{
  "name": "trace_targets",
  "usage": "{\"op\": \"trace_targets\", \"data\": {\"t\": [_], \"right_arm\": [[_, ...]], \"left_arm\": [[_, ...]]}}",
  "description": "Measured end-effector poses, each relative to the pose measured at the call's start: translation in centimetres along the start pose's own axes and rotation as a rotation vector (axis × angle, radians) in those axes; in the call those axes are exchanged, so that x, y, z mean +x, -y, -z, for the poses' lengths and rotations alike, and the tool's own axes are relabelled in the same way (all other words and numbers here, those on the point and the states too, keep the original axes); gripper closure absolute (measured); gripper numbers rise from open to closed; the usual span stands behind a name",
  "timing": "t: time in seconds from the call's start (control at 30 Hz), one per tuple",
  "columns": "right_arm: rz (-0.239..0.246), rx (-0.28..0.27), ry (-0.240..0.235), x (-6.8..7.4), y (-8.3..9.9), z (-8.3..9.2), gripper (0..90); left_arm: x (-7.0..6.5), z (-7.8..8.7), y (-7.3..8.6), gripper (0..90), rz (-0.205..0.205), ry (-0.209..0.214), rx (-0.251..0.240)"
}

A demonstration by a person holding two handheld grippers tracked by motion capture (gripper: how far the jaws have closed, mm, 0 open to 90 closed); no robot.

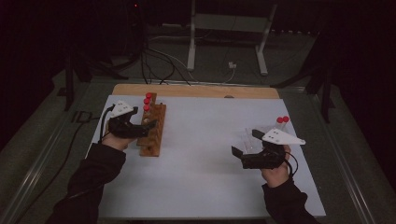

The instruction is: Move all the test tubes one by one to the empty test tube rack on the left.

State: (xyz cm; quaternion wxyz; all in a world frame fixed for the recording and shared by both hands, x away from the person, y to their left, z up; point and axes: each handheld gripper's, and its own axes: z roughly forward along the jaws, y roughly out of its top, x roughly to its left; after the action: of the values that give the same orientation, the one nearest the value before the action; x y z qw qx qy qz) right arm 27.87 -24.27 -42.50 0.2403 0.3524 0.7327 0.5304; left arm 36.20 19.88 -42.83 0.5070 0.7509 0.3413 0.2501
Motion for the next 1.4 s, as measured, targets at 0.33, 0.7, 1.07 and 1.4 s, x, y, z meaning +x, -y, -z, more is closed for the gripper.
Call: {"op": "trace_targets", "data": {"t": [0.33, 0.7, 1.07, 1.4], "right_arm": [[-0.038, -0.014, 0.157, -4.4, -0.4, 2.6, 0.0], [-0.103, 0.062, 0.312, -8.8, 1.9, 2.5, 1.8], [-0.135, 0.131, 0.406, -11.7, 4.1, 1.7, 30.1], [-0.155, 0.179, 0.482, -14.4, 5.0, 1.4, 63.9]], "left_arm": [[-3.4, 1.3, 1.4, 2.1, -0.053, 0.160, -0.002], [-5.8, 1.7, 2.3, 2.1, -0.085, 0.214, -0.019], [-6.1, 1.7, 2.8, 2.1, -0.096, 0.220, -0.019], [-5.9, 1.6, 3.0, 2.1, -0.090, 0.216, -0.015]]}}
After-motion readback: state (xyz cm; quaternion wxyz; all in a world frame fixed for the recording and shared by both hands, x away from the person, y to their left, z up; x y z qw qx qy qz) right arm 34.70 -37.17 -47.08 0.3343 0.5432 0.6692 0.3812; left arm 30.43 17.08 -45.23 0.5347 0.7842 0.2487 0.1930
